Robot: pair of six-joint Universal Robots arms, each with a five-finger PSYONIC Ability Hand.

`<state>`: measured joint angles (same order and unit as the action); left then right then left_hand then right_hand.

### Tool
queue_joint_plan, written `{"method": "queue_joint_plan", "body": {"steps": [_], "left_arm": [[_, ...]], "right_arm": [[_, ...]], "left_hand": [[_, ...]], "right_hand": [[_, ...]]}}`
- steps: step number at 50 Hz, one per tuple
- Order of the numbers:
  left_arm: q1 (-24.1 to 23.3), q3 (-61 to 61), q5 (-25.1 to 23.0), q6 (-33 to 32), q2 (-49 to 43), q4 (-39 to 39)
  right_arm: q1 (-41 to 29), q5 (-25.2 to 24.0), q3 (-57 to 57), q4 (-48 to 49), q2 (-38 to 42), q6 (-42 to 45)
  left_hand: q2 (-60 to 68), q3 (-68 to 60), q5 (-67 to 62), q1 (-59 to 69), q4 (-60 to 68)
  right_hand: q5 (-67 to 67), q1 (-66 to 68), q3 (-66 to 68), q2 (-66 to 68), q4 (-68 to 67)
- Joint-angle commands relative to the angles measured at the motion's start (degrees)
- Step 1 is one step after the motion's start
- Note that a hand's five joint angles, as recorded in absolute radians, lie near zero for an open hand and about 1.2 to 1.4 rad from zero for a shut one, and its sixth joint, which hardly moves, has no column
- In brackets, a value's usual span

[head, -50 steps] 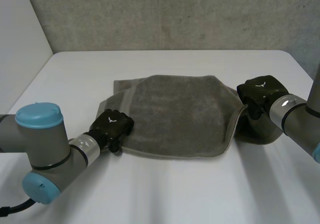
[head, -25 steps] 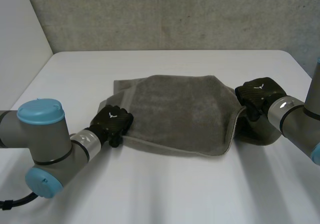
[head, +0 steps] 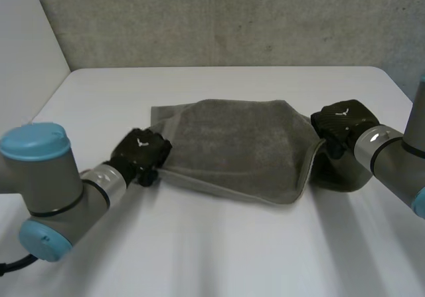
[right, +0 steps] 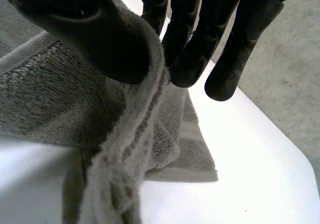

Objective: Fold the towel.

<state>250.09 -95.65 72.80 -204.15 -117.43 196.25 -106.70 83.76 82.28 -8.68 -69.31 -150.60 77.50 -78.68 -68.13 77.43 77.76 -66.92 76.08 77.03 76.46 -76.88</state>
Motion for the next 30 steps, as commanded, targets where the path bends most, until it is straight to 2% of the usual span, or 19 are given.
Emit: {"method": "queue_joint_plan", "body": {"steps": [1, 8, 15, 21, 30], "left_arm": [[2.3, -0.9, -0.3, 0.4, 8.2, -0.1], [4.3, -1.8, -0.4, 2.4, 16.4, -0.3], [6.1, -1.7, -1.9, 9.5, 24.2, -0.3], [7.2, -2.9, -3.9, 10.1, 24.1, -0.2], [7.7, -2.3, -3.9, 8.9, 18.6, 0.5]], "right_arm": [[0.6, -0.2, -2.1, -0.6, -2.7, -0.3], [0.5, -0.5, -3.7, -3.7, -7.9, -0.1], [2.3, -3.2, -7.9, -14.9, -12.9, 0.0], [5.9, -7.1, -7.4, -19.5, -13.5, 4.5], [8.2, -6.7, -6.2, -20.1, -11.9, 11.8]], "left_hand": [[2.5, -1.3, -1.9, 2.6, 2.2], [2.5, -1.3, -1.9, 2.6, 2.2], [2.5, -1.3, -1.9, 2.6, 2.2], [2.5, -1.3, -1.9, 2.6, 2.2], [2.5, -1.3, -1.9, 2.6, 2.2]], "right_hand": [[-3.1, 3.9, 3.0, 3.5, -3.1], [-3.1, 3.9, 3.0, 3.5, -3.1], [-3.1, 3.9, 3.0, 3.5, -3.1], [-3.1, 3.9, 3.0, 3.5, -3.1], [-3.1, 3.9, 3.0, 3.5, -3.1]]}}
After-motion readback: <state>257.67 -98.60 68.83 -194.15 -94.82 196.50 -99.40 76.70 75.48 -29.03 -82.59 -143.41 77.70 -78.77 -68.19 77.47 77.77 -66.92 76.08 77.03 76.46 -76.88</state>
